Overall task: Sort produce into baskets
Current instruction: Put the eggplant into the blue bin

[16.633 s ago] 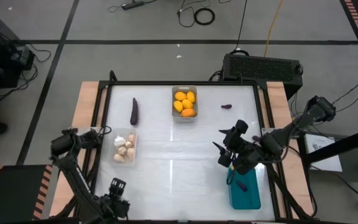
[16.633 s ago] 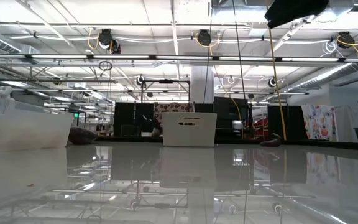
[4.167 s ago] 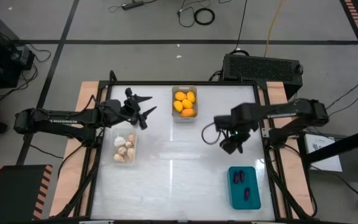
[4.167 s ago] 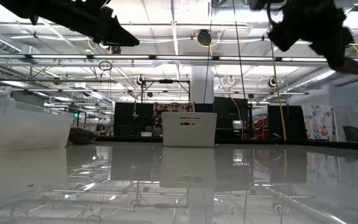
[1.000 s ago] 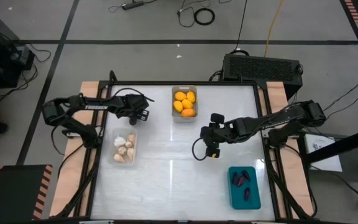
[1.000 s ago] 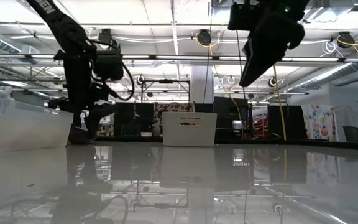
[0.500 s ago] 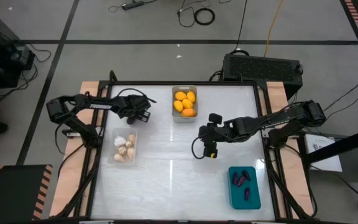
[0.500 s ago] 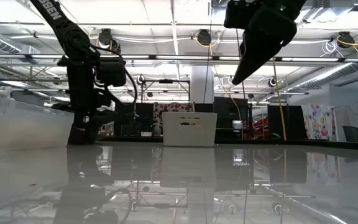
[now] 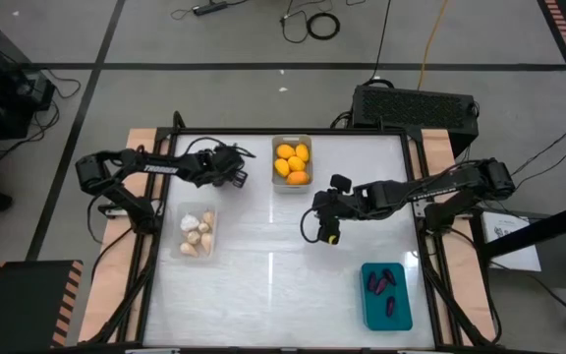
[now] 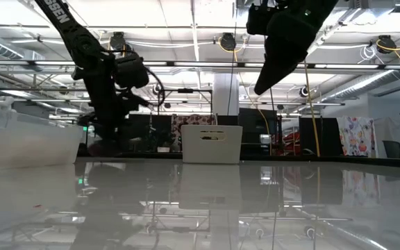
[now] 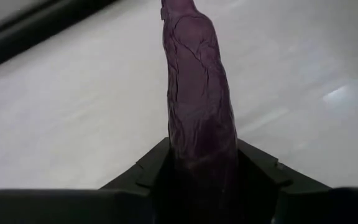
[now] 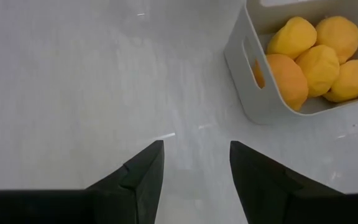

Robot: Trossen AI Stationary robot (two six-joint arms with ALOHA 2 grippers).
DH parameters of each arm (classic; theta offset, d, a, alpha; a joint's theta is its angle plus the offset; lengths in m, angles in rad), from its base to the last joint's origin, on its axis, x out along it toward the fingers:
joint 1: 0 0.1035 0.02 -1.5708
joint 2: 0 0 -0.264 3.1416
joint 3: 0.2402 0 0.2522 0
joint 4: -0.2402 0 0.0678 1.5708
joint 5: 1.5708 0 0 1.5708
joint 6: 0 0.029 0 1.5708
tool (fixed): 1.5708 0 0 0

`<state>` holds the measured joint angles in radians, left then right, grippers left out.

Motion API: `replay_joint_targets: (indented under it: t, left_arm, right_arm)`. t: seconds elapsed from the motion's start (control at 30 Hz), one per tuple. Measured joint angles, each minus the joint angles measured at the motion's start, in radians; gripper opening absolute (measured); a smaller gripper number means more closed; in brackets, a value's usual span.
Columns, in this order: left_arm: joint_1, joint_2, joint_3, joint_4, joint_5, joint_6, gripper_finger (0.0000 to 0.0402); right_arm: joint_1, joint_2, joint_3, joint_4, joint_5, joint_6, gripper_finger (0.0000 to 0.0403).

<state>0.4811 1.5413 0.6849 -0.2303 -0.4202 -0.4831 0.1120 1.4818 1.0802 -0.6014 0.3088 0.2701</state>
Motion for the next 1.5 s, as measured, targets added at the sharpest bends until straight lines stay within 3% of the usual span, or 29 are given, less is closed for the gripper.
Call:
replay_joint_targets:
  t: [0.1, 0.37, 0.77, 0.9, 1.07, 1.5]
  left_arm:
    - [-0.021, -0.003, 0.0, 0.101, 0.04, 0.046, 0.0141]
    - [-0.091, -0.003, 0.001, 0.37, 0.269, 0.232, 0.0142]
    - [-0.209, -0.004, 0.002, 0.612, 0.675, 0.309, 0.0142]
    - [-0.276, -0.004, 0.002, 0.735, 0.768, 0.324, 0.0142]
    - [-0.368, -0.004, 0.002, 0.855, 0.783, 0.413, 0.0142]
    - [-0.536, 0.003, 0.003, 0.944, 0.715, 0.518, 0.0142]
  right_arm:
    - [0.0, 0.0, 0.0, 0.0, 0.0, 0.029, 0.0176]
    - [0.001, 0.0, 0.001, 0.0, 0.003, 0.12, 0.0176]
    - [0.056, 0.0, 0.001, -0.009, 0.003, 0.19, 0.0176]
    - [0.082, 0.0, 0.001, -0.026, 0.003, 0.191, 0.0176]
    - [0.107, 0.0, 0.001, -0.046, 0.003, 0.229, 0.0176]
    - [0.207, 0.0, 0.001, -0.124, 0.007, 0.481, 0.0176]
